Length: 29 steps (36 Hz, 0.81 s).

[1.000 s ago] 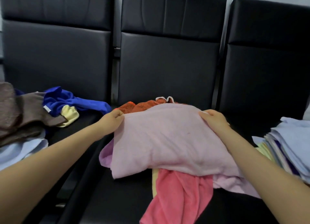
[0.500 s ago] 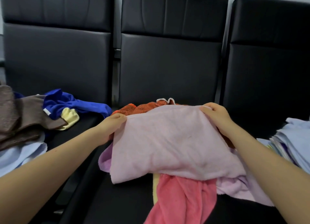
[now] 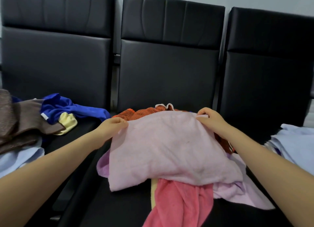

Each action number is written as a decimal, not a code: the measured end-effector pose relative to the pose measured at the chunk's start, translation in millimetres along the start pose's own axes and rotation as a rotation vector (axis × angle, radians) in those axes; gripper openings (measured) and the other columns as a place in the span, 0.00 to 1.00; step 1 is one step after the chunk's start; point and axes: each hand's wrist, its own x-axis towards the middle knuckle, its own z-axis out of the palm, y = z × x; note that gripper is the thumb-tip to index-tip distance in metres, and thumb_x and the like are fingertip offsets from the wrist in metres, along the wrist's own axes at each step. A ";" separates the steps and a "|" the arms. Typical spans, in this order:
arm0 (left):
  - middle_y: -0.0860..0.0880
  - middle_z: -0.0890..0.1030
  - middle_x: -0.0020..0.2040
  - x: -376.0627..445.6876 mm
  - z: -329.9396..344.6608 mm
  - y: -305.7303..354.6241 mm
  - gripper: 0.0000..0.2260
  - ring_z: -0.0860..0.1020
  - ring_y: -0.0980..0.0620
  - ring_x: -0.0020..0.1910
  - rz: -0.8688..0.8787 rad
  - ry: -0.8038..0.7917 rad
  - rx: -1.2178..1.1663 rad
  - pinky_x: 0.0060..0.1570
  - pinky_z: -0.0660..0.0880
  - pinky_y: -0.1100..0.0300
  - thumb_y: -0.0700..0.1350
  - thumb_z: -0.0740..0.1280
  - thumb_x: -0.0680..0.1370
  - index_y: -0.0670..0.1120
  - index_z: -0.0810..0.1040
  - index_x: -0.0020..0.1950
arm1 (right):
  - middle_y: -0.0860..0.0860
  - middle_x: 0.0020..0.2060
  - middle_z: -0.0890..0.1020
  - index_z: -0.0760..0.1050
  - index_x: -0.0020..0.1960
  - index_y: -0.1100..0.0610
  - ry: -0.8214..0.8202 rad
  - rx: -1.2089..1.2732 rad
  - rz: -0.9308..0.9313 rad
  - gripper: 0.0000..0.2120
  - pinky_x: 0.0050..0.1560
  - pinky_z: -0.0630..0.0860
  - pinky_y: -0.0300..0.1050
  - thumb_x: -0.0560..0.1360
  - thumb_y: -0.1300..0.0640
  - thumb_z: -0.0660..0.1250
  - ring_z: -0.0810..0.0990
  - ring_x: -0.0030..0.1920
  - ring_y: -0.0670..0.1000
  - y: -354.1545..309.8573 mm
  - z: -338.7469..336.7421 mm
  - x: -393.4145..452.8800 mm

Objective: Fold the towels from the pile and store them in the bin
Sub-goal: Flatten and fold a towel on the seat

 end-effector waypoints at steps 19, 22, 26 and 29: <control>0.52 0.71 0.40 -84.8 -25.6 93.0 0.08 0.67 0.57 0.38 0.556 0.341 0.034 0.38 0.65 0.60 0.42 0.57 0.82 0.46 0.71 0.45 | 0.45 0.43 0.76 0.74 0.51 0.56 0.495 0.304 -0.273 0.06 0.42 0.69 0.35 0.80 0.62 0.59 0.75 0.46 0.45 -97.2 -84.5 -60.7; 0.53 0.70 0.40 -98.7 -35.9 122.8 0.09 0.66 0.57 0.38 0.609 0.413 -0.092 0.38 0.64 0.61 0.41 0.56 0.82 0.47 0.70 0.43 | 0.43 0.44 0.76 0.74 0.52 0.55 0.514 0.347 -0.328 0.07 0.47 0.70 0.32 0.81 0.62 0.57 0.75 0.48 0.43 -125.2 -103.0 -72.7; 0.52 0.67 0.35 -121.3 -56.0 165.8 0.11 0.64 0.57 0.33 0.603 0.411 -0.360 0.32 0.60 0.59 0.41 0.59 0.79 0.50 0.69 0.37 | 0.47 0.51 0.79 0.76 0.49 0.49 0.478 0.452 -0.297 0.08 0.57 0.75 0.42 0.80 0.60 0.60 0.77 0.55 0.48 -153.6 -130.8 -88.6; 0.51 0.73 0.34 -140.3 -67.5 187.6 0.05 0.70 0.55 0.33 0.496 0.312 -0.565 0.33 0.66 0.60 0.45 0.63 0.75 0.48 0.74 0.40 | 0.48 0.51 0.80 0.78 0.51 0.50 0.372 0.550 -0.271 0.10 0.48 0.78 0.38 0.80 0.62 0.61 0.79 0.51 0.47 -169.8 -144.3 -104.4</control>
